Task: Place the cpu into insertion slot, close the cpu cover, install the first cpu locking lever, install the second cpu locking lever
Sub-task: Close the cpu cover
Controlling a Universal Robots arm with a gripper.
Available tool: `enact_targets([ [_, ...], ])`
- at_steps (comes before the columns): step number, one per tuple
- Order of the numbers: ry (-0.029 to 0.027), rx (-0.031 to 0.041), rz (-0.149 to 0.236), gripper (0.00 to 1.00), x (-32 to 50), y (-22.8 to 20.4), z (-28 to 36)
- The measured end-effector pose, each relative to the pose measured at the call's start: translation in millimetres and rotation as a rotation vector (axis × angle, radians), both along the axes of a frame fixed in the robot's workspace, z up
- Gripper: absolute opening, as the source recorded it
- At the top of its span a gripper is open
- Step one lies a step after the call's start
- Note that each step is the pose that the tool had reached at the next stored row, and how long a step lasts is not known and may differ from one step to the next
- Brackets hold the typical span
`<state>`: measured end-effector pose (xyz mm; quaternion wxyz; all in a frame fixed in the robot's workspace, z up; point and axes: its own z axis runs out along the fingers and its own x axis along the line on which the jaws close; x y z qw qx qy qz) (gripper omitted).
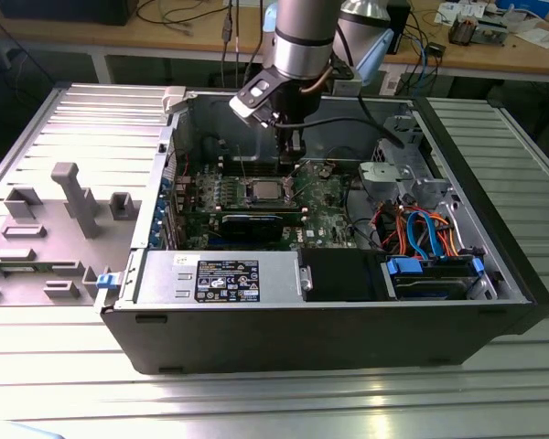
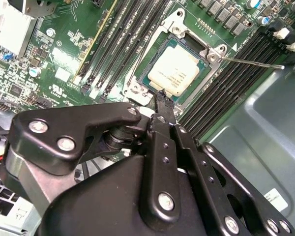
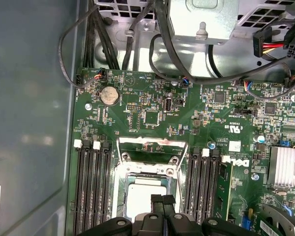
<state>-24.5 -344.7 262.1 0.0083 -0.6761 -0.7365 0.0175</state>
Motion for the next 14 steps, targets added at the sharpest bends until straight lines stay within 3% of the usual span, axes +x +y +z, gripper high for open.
enact_targets([
  [14,-0.0001,0.0001,0.0,0.11,0.2,0.0,3.0],
])
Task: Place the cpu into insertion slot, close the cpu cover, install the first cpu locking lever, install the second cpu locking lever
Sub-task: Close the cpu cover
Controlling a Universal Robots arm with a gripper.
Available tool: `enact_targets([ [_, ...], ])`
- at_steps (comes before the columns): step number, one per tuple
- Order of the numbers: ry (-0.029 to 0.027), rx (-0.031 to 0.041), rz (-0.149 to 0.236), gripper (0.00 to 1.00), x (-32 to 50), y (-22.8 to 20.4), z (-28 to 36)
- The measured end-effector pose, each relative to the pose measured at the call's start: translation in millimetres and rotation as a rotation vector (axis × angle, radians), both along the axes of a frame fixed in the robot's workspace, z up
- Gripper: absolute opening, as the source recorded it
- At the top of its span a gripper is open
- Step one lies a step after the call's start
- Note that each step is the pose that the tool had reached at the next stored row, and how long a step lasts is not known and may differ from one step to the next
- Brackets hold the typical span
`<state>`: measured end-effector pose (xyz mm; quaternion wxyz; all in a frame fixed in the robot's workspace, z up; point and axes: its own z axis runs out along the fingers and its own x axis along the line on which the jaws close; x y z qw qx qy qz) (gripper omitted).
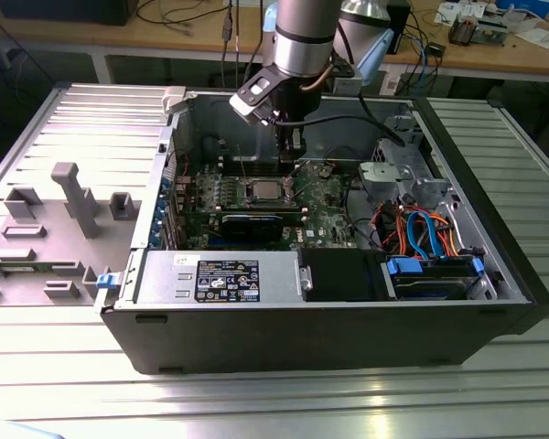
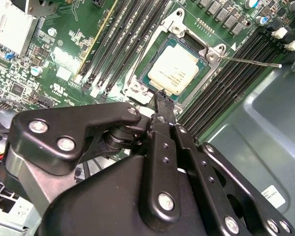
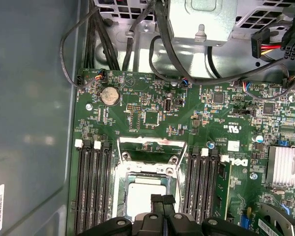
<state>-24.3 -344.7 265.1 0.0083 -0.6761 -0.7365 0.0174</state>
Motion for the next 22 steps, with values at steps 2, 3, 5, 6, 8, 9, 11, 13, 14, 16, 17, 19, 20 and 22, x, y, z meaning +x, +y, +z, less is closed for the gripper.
enact_targets([
  [2,0.0,0.0,0.0,0.11,0.0,0.0,0.6],
  [3,0.0,0.0,0.0,0.11,0.0,0.0,1.0],
  [5,-0.0001,0.0001,0.0,0.11,0.0,0.0,1.7],
  [6,-0.0001,0.0002,0.0,0.11,0.0,0.0,1.9],
  [8,0.0,0.0,0.0,0.11,0.0,0.0,2.4],
  [9,-0.0001,0.0001,0.0,0.11,0.0,0.0,2.4],
  [11,0.0001,-0.0002,0.0,0.11,0.1,0.0,3.3],
  [13,0.0,0.0001,0.0,0.11,0.2,0.0,3.9],
  [14,-0.0001,0.0002,0.0,0.11,0.2,0.0,4.0],
  [16,0.0,0.0001,0.0,0.11,0.2,0.0,4.6],
  [17,0.0,0.0,0.0,0.11,0.2,0.0,4.7],
  [19,0.0,-0.0001,0.0,0.11,0.2,0.0,5.0],
  [20,0.0001,-0.0003,0.0,0.11,0.2,0.0,5.3],
  [22,-0.0001,0.0002,0.0,0.11,0.3,0.0,5.8],
])
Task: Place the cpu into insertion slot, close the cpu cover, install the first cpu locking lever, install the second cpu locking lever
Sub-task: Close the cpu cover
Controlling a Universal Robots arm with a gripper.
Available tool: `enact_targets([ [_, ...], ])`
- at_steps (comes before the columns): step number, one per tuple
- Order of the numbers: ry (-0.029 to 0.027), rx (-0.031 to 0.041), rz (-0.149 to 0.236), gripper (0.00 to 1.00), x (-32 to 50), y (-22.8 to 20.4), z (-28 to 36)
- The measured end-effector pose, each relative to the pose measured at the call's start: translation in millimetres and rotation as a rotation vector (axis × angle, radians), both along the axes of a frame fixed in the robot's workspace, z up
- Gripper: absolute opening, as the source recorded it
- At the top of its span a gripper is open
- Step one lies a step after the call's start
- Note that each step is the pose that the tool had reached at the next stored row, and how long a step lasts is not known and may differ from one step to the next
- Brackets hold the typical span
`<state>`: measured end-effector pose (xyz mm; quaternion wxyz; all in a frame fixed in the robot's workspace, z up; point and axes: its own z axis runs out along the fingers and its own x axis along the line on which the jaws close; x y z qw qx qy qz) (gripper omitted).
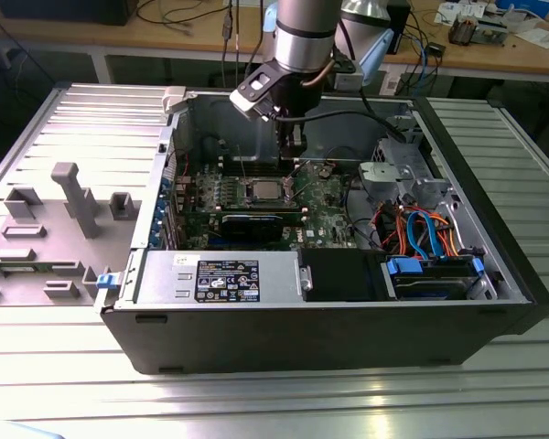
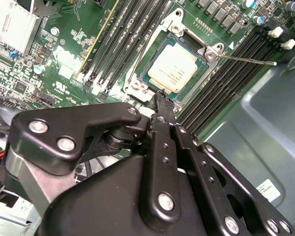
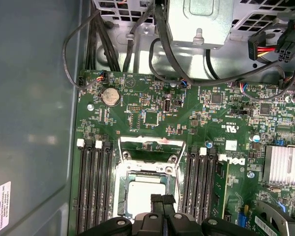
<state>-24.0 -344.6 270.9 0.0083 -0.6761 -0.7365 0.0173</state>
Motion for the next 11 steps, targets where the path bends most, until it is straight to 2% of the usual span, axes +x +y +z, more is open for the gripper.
enact_targets([
  [1,0.0001,-0.0003,0.0,0.11,0.0,0.0,4.9],
  [2,0.0001,-0.0002,0.0,0.11,0.0,0.0,6.6],
  [11,0.0001,-0.0001,0.0,0.11,0.0,0.0,7.8],
])
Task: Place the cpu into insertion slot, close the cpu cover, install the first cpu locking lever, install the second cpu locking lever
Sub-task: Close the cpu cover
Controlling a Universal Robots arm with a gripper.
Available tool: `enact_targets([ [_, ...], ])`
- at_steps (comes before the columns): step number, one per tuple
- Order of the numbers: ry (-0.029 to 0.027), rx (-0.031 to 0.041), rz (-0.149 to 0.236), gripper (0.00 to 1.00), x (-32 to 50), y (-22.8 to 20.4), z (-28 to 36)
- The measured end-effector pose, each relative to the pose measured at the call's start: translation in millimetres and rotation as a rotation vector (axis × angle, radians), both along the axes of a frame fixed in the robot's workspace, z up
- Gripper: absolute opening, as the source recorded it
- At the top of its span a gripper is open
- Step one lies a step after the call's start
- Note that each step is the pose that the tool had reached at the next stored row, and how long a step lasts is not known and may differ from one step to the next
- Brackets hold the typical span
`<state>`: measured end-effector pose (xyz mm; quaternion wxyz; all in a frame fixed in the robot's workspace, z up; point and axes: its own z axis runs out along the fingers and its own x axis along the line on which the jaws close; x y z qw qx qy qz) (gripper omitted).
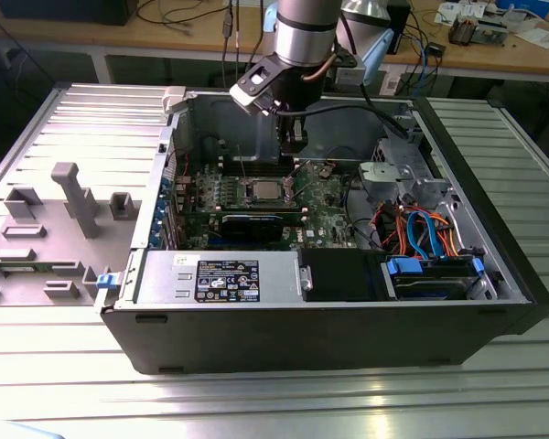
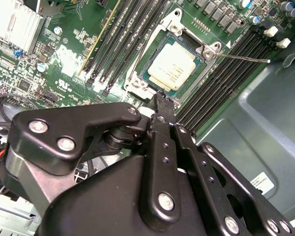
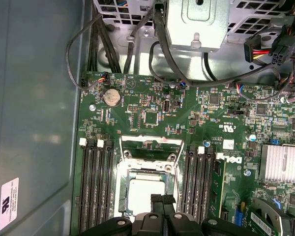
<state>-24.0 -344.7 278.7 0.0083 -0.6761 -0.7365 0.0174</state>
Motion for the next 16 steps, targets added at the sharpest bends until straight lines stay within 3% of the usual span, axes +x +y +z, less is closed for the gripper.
enact_targets([
  [16,0.0,-0.0012,0.0,0.11,4.1,0.0,0.0],
])
